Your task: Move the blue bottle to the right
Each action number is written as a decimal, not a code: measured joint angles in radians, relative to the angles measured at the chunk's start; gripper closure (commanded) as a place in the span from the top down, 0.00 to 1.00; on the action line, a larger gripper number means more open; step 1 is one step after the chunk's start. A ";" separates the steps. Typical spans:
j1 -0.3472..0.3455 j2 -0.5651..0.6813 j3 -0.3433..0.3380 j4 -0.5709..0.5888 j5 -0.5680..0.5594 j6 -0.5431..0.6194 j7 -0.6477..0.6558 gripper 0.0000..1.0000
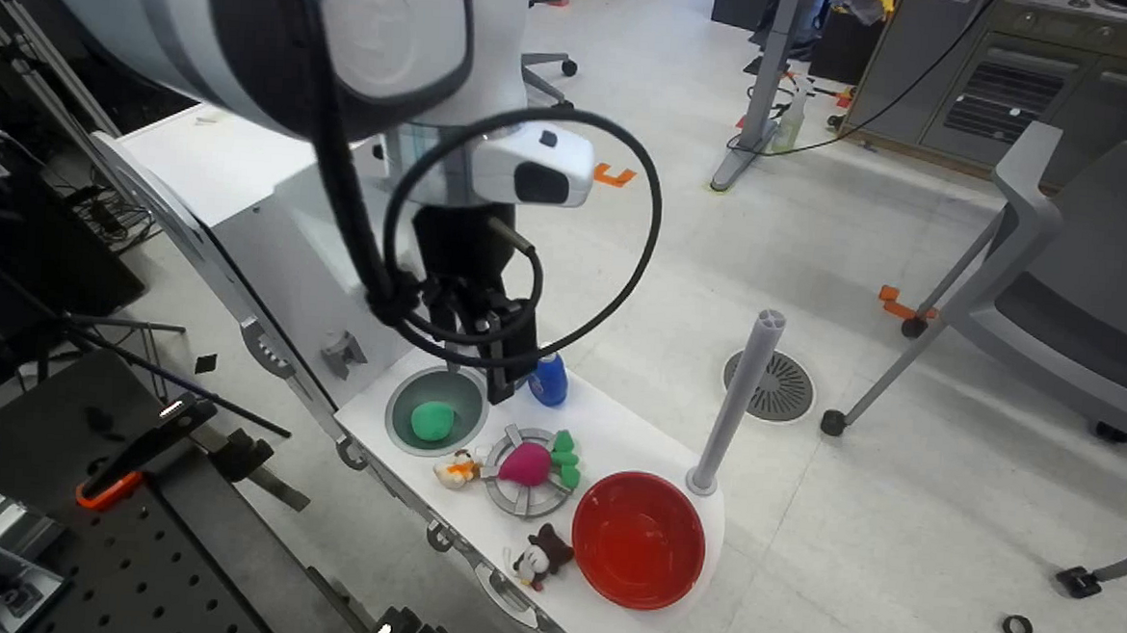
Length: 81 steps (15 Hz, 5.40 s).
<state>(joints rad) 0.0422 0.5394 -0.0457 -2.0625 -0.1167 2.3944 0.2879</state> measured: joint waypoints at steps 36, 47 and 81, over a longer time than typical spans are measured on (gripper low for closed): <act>0.139 0.894 -0.055 1.045 0.124 -0.101 0.303 1.00; 0.192 0.952 -0.120 1.147 0.055 -0.129 0.478 1.00; 0.178 0.949 -0.193 1.084 -0.023 -0.145 1.065 0.06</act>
<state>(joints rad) 0.2198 1.4882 -0.2384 -0.9781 -0.1399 2.2496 1.3526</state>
